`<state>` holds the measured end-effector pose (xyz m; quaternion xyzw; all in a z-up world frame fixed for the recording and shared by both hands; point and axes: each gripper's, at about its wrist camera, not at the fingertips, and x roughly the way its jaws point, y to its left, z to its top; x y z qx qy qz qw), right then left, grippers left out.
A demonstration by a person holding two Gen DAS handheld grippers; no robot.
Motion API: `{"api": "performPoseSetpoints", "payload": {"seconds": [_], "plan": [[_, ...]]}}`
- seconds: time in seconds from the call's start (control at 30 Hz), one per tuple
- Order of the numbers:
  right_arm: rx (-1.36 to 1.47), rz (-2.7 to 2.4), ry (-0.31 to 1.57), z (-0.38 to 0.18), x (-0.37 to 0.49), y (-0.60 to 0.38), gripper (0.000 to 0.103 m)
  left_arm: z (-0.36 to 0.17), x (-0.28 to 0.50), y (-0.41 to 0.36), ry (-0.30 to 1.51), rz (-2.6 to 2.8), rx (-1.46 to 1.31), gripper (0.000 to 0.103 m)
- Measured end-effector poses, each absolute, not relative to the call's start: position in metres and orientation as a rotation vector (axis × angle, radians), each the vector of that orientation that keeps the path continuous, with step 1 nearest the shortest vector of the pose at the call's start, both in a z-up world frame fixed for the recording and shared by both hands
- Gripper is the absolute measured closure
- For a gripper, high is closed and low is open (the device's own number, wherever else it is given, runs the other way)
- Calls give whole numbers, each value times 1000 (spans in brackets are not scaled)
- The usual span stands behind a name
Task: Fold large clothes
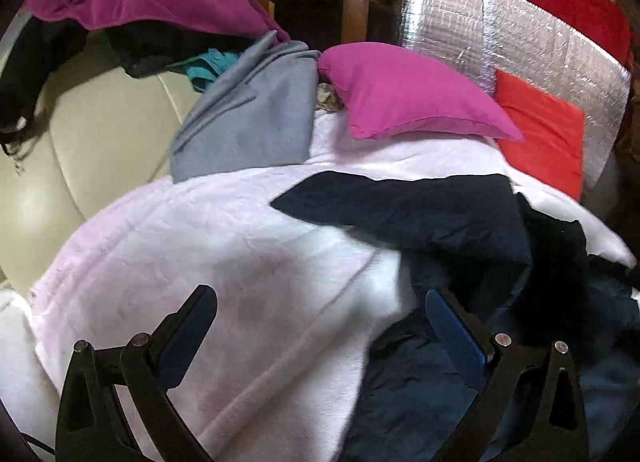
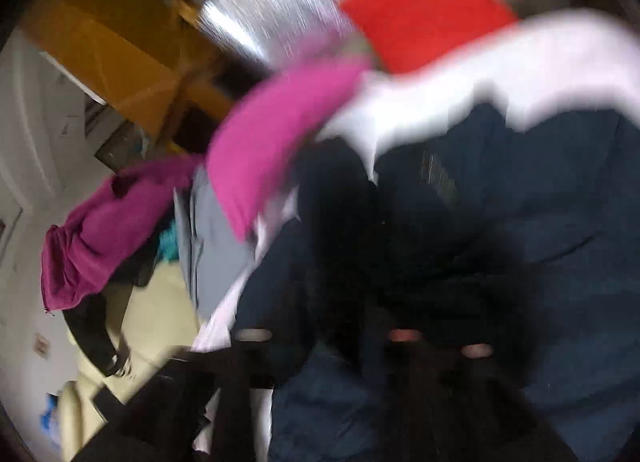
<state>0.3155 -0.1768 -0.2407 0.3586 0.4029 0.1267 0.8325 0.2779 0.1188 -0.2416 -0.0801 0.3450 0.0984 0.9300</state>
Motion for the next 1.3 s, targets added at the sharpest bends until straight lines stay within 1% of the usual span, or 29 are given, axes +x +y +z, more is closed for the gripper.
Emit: {"api": "performPoseSetpoints", "payload": {"seconds": [0.03,0.07,0.13,0.17,0.23,0.27,0.37,0.43,0.47,0.5,0.57,0.6,0.63,0.73,0.9,0.93,0.97,1.0,1.03,1.07,1.1,1.17,1.2,1.3], "plan": [[786,281,902,-255,316,-169,27,-240,276,116,704,191,-166,0],[804,305,944,-266,315,-163,27,-239,277,112,699,179,-164,0],[790,362,966,-267,314,-161,27,-235,277,104,687,138,-164,0],[769,409,953,-259,306,-166,27,-233,276,100,680,111,-167,0],[750,455,890,-239,295,-186,26,-232,276,88,680,51,-183,0],[735,445,820,-224,280,-210,26,-234,276,81,685,18,-191,0],[674,252,696,-206,248,-275,25,-243,282,53,742,-96,-201,0],[632,81,674,-209,235,-323,25,-248,286,38,756,-142,-204,1],[637,3,676,-215,231,-347,26,-251,289,28,757,-152,-189,3],[656,-33,678,-221,227,-364,26,-254,292,20,762,-153,-170,4],[721,-106,679,-241,224,-403,34,-261,300,11,782,-149,-153,13],[739,-132,684,-248,224,-417,39,-266,308,6,799,-141,-151,14],[755,-147,693,-257,226,-428,41,-272,314,3,817,-126,-147,14],[811,-160,711,-276,241,-451,41,-285,334,-8,840,-55,-101,14],[793,-176,809,-303,273,-463,41,-296,356,-22,877,-25,-97,14],[789,-173,836,-307,272,-462,54,-297,358,-22,882,-15,-99,14],[792,-165,861,-311,276,-461,63,-299,360,-24,881,-12,-102,16],[791,-171,874,-312,279,-459,66,-299,361,-25,877,-8,-98,22],[779,-179,864,-310,278,-459,74,-300,361,-24,875,4,-86,37],[759,-176,849,-307,279,-455,76,-301,362,-23,880,13,-80,45],[733,-177,836,-301,280,-447,79,-300,361,-20,882,11,-93,46],[674,-179,793,-286,275,-437,79,-298,359,-16,885,2,-111,52],[646,-187,787,-284,274,-434,79,-295,356,-13,890,-12,-120,52],[628,-239,876,-298,277,-431,68,-280,343,-4,900,-77,-134,52]]}}
